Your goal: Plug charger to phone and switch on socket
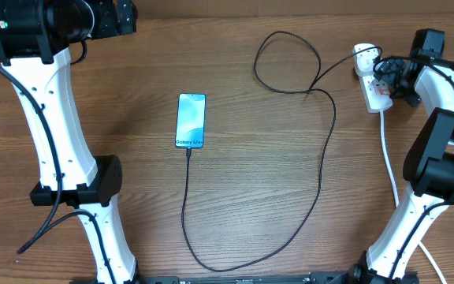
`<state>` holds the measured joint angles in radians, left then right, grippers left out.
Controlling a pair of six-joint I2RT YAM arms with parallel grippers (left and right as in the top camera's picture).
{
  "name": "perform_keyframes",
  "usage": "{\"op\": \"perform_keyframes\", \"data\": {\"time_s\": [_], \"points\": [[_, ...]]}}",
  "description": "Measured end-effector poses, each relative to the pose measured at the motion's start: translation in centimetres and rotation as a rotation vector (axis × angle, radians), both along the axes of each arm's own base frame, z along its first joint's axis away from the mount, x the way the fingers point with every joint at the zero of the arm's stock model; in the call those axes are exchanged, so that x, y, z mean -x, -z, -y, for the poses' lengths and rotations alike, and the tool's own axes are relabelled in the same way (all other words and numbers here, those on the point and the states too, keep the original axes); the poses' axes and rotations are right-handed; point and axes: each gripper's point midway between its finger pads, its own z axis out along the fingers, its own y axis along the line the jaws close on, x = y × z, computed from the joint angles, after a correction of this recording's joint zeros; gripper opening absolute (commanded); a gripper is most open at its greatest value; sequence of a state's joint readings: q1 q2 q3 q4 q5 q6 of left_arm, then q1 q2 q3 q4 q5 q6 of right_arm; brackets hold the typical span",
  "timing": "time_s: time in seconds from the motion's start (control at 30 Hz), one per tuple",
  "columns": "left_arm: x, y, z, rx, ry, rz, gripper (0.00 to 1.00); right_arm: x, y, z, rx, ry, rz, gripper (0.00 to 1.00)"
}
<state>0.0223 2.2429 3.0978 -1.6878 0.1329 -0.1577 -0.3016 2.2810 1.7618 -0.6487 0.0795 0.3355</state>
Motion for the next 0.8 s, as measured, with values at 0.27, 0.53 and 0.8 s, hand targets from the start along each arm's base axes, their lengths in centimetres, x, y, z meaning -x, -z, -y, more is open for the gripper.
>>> {"op": "perform_keyframes", "data": {"time_s": [0.27,0.53,0.8], "points": [[0.0,0.0,0.0,0.0,0.0,0.0,0.99,1.1,-0.3,-0.8,-0.016,-0.014,-0.054,1.0],[0.0,0.0,0.0,0.0,0.0,0.0,1.0,2.4,-6.8,-2.2,0.001,-0.045,-0.016,1.0],[0.0,0.0,0.0,0.0,0.0,0.0,1.0,7.3,-19.0,-3.7,0.031,-0.049,0.094,1.0]]}}
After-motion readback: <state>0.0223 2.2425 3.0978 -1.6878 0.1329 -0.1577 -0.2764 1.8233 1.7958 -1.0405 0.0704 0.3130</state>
